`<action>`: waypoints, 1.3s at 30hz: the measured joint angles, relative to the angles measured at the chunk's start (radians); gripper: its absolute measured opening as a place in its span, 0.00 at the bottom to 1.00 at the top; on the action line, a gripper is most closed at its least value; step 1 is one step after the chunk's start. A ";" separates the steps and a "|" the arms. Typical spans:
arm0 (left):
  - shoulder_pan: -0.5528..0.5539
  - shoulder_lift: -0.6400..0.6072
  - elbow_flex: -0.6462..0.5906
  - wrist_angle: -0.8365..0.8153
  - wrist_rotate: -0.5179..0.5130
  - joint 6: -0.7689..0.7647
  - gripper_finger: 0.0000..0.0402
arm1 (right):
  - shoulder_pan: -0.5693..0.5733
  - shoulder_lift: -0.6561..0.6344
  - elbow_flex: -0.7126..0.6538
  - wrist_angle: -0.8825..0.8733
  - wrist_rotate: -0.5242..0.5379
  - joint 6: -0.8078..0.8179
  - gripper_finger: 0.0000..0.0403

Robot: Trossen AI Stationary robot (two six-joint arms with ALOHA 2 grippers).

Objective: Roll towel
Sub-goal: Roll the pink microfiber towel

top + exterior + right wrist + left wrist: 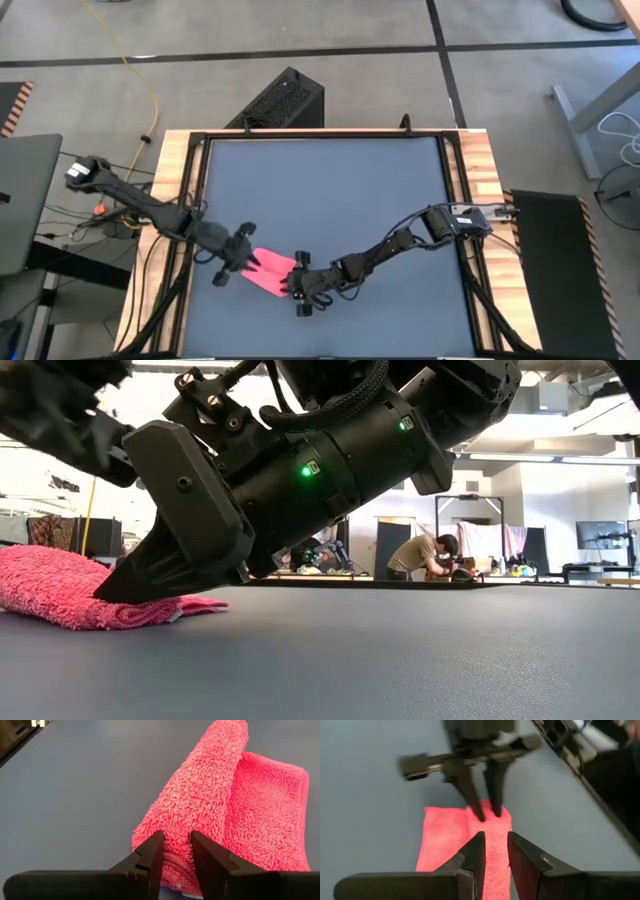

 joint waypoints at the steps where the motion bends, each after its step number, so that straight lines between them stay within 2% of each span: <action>1: -0.034 0.015 -0.005 0.016 -0.033 0.020 0.17 | 0.000 0.000 0.000 -0.001 0.000 0.000 0.32; 8: -0.196 0.148 -0.048 0.065 -0.309 0.035 0.17 | -0.001 0.000 0.000 0.000 0.000 -0.001 0.32; 18: -0.207 0.318 -0.055 0.059 -0.328 -0.060 0.17 | 0.002 0.000 0.006 0.004 0.001 0.005 0.32; 25: -0.169 0.356 -0.054 0.063 -0.275 -0.136 0.17 | 0.004 -0.013 0.037 -0.052 0.002 -0.049 0.32; 28: -0.147 0.347 -0.054 0.052 -0.223 -0.152 0.17 | 0.004 -0.052 0.046 -0.143 0.008 -0.061 0.32; 32: -0.110 0.339 -0.054 0.029 -0.139 -0.183 0.17 | 0.025 -0.098 0.048 -0.173 0.008 -0.061 0.32; 36: -0.072 0.339 -0.054 0.002 -0.073 -0.195 0.17 | 0.071 -0.093 0.050 -0.094 0.025 -0.183 0.32; 39: -0.044 0.339 -0.053 -0.003 -0.027 -0.188 0.17 | 0.110 -0.079 0.050 -0.070 0.144 -0.346 0.32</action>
